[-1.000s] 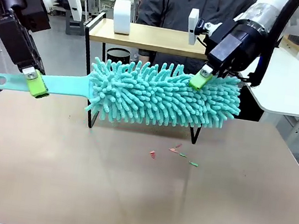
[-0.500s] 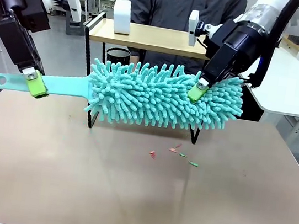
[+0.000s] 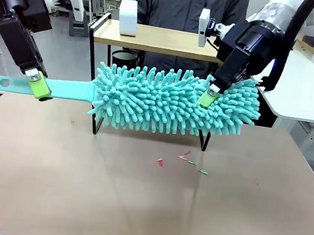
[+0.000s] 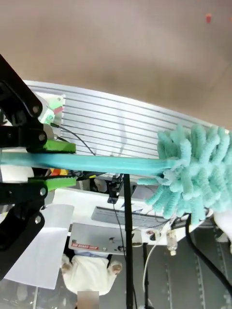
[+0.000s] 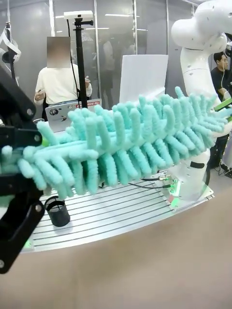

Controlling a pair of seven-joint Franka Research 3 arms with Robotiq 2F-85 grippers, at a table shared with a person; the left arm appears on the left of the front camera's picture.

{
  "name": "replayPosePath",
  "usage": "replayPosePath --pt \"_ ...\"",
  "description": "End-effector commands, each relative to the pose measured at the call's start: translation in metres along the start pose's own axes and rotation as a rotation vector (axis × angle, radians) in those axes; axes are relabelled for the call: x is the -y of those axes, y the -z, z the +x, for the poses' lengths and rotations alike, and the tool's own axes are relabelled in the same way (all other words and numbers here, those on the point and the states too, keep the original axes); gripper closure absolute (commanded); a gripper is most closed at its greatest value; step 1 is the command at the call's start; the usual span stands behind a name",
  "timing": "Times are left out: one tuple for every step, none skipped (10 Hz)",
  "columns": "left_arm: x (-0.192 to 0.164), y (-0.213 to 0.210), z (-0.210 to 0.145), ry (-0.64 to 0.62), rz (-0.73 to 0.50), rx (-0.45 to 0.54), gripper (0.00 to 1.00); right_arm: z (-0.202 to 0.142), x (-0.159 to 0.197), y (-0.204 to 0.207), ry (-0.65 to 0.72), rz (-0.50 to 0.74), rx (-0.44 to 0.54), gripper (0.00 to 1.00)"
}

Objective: Clean the shelf.
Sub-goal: Hand the Duster back to the human.

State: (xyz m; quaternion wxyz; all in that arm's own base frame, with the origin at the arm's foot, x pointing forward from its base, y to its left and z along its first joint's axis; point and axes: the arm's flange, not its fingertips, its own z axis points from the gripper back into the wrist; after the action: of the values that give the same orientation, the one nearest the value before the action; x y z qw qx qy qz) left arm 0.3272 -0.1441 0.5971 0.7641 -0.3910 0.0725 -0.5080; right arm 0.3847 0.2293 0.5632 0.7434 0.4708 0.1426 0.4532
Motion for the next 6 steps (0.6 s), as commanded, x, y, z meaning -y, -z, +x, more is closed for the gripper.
replayPosePath --pt "0.008 -0.02 -0.016 -0.072 0.116 0.113 0.0 -0.014 -0.002 -0.011 -0.051 0.022 0.009 1.0" --pt "0.012 -0.039 -0.035 -0.1 0.157 0.196 0.0 -0.021 -0.004 -0.019 -0.049 0.01 0.031 1.0" --pt "0.017 -0.058 -0.061 -0.12 0.182 0.293 0.0 -0.031 -0.007 -0.029 -0.045 0.013 0.062 1.0" --pt "0.019 -0.073 -0.089 -0.162 0.207 0.399 0.06 -0.045 -0.011 -0.043 -0.02 -0.007 0.121 1.0" --pt "0.017 -0.084 -0.119 -0.221 0.235 0.524 0.0 -0.064 -0.018 -0.06 -0.005 -0.015 0.187 1.0" --pt "0.009 -0.094 -0.15 -0.355 0.313 0.725 0.0 -0.093 -0.034 -0.082 -0.012 -0.028 0.316 1.0"
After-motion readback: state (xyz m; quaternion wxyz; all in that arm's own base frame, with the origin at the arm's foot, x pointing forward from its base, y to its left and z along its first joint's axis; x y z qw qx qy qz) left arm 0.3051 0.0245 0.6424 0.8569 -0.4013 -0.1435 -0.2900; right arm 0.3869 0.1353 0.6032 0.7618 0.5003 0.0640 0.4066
